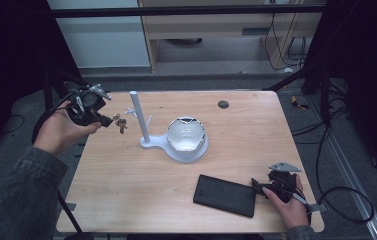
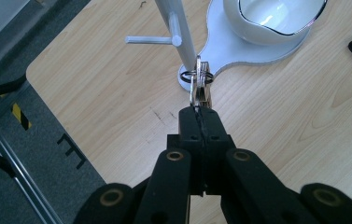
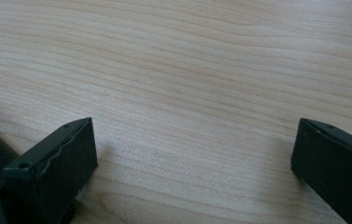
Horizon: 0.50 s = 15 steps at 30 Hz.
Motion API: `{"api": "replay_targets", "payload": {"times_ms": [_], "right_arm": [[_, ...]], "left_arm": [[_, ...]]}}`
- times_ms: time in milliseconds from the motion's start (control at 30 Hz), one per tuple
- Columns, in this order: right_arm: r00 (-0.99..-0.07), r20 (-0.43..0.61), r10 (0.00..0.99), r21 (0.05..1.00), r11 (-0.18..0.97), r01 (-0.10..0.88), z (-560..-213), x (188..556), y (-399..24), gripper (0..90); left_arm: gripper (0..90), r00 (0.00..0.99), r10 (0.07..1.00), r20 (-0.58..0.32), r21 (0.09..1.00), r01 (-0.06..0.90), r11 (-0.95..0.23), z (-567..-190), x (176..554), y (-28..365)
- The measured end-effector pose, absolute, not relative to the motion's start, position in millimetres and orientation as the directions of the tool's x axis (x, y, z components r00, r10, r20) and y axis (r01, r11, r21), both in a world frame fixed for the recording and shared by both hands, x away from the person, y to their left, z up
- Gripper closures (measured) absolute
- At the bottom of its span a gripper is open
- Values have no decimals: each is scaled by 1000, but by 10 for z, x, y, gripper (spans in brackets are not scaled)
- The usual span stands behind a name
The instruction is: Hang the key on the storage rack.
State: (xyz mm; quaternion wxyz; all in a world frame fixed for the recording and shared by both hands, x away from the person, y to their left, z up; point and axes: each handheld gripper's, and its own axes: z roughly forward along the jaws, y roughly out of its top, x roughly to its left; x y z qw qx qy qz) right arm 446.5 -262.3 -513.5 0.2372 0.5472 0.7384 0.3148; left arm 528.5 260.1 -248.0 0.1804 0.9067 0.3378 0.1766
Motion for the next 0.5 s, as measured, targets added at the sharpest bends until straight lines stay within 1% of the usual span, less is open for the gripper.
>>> {"api": "replay_targets", "payload": {"times_ms": [500], "right_arm": [[-288,-6,958,724,203,659,-5135,4465,-2623,6]], "left_arm": [[899,698,683,215,440,555,-706,-2419,5325,2594]]}}
